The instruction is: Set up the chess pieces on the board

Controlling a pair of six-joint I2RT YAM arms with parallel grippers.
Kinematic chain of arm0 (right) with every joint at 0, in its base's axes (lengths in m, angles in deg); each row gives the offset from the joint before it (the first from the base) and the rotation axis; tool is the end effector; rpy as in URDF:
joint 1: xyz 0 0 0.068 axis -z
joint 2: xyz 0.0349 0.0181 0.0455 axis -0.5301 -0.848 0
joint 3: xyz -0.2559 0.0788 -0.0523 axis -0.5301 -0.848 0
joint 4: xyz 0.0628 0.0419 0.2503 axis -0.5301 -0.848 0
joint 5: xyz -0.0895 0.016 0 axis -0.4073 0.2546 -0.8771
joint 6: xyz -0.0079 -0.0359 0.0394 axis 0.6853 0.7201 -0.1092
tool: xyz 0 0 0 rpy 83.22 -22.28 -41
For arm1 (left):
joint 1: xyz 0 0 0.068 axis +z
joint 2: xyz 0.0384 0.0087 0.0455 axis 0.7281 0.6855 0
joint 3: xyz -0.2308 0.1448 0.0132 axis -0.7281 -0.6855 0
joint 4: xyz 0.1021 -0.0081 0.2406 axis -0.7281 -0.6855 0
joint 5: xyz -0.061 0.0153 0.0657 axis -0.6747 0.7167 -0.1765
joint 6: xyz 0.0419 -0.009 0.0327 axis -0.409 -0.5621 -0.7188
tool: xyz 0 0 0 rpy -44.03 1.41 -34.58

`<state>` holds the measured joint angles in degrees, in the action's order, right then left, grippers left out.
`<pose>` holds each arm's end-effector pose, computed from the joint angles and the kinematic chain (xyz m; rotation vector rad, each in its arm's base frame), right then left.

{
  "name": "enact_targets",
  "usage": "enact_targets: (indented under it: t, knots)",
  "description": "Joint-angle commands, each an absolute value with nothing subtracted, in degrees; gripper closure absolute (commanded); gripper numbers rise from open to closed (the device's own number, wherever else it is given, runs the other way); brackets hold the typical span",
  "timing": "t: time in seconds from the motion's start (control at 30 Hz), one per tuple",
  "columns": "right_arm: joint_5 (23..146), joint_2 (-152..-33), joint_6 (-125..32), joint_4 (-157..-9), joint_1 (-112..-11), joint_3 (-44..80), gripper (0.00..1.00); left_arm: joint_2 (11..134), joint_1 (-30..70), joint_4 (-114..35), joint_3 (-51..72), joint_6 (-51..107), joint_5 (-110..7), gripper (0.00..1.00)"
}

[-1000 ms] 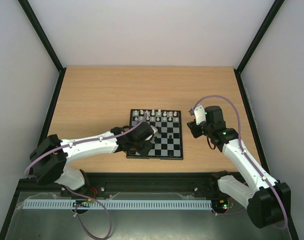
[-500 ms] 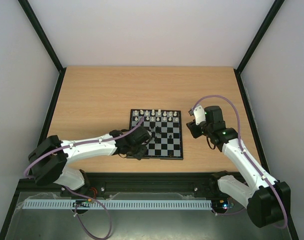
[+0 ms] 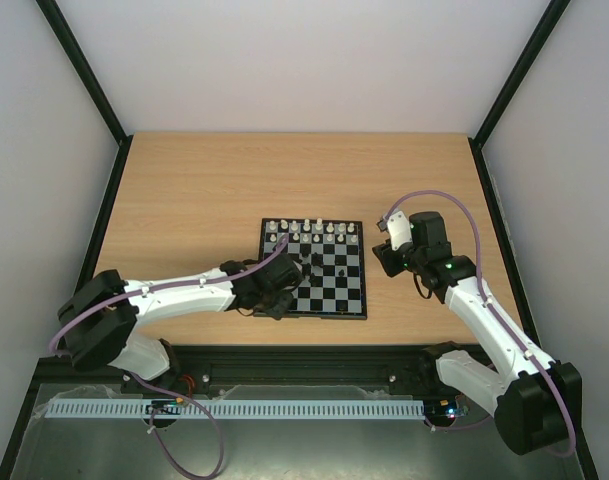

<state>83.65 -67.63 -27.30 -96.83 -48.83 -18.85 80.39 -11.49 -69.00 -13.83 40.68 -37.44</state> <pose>0.2071 0.0670 0.2594 -0.6013 2.0435 0.1737 0.1468 -0.2302 0.1847 0.7665 2.5944 -0.3252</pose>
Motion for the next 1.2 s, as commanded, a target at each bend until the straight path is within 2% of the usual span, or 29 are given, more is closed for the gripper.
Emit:
enact_targets:
  t: [0.0, 0.2, 0.3, 0.7, 0.73, 0.77, 0.8, 0.83, 1.0, 1.17]
  knots:
    - [84.55, -67.81, -26.67, -98.24, -48.53, -19.37, 0.6, 81.68, -11.63, -69.11, -15.09, 41.26, -36.57, 0.96]
    - [84.73, -67.76, -26.54, -98.34, -48.54, -19.32, 0.6, 82.44, -11.63, -68.5, -15.41, 41.24, -36.44, 0.94]
    - [84.85, -67.68, -26.49, -98.45, -48.54, -19.33, 0.6, 82.53, -11.63, -68.83, -15.18, 41.39, -35.98, 0.79]
    - [87.58, -68.02, -26.17, -98.47, -48.58, -19.61, 0.57, 73.78, -11.39, -73.62, -7.5, 36.55, -31.86, 0.54]
    - [87.91, -68.07, -26.08, -98.57, -48.54, -19.6, 0.56, 72.91, -11.14, -73.95, -7.14, 35.85, -30.49, 0.47]
    - [88.35, -68.11, -25.92, -98.64, -48.59, -19.73, 0.56, 71.58, -10.69, -73.46, -7.2, 35.08, -29.13, 0.34]
    - [88.83, -68.12, -25.58, -98.73, -48.55, -19.73, 0.55, 70.15, -9.69, -72.15, -7.69, 34.17, -29.29, 0.06]
    - [89.51, -68.12, -25.22, -98.66, -48.56, -19.89, 0.55, 68.53, -8.43, -70.56, -8.6, 33.39, -30.01, 0.02]
    - [95.44, -69.57, -21.08, -100.58, -48.95, -19.44, 0.51, 63.36, -0.92, -64.51, -10.42, 30.48, -32.82, 0.01]
    - [93.19, -75.73, -18.62, -103.68, -52.57, -16.14, 0.53, 58.9, 0.93, -57.11, -16.86, 25.23, -25.2, 0.01]
